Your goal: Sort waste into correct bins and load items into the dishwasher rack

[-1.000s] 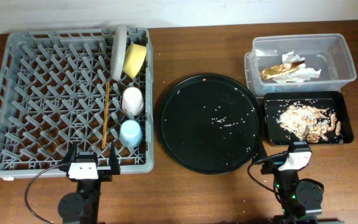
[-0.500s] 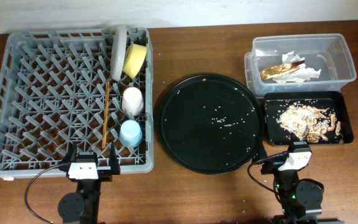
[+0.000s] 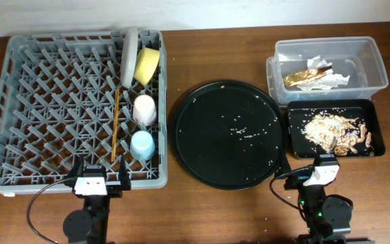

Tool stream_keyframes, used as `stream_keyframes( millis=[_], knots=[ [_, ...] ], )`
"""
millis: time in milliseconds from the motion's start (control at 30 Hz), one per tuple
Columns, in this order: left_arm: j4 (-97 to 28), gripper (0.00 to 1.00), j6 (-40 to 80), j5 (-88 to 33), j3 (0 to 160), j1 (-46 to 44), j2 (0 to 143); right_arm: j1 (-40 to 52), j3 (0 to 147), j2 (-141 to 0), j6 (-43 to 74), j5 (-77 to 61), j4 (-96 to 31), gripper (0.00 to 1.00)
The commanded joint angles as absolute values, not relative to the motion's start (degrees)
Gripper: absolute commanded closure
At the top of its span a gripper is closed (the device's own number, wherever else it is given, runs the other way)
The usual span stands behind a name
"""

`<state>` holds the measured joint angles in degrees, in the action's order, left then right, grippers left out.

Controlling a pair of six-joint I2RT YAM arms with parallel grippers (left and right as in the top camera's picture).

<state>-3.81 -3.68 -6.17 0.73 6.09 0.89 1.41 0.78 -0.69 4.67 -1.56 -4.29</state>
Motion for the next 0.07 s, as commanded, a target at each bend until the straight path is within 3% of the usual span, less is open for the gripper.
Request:
stream_keyframes(
  millis=[0,33],
  knots=[
    [-4.0,0.01,-4.4,-6.4,0.5,6.1,0.3,1.1,0.3,-0.4,4.7,-1.9,-4.3,0.02],
    [-4.0,0.01,-4.4,-6.4,0.5,6.1,0.3,1.1,0.3,-0.4,4.7,-1.9,-4.3,0.01]
  ],
)
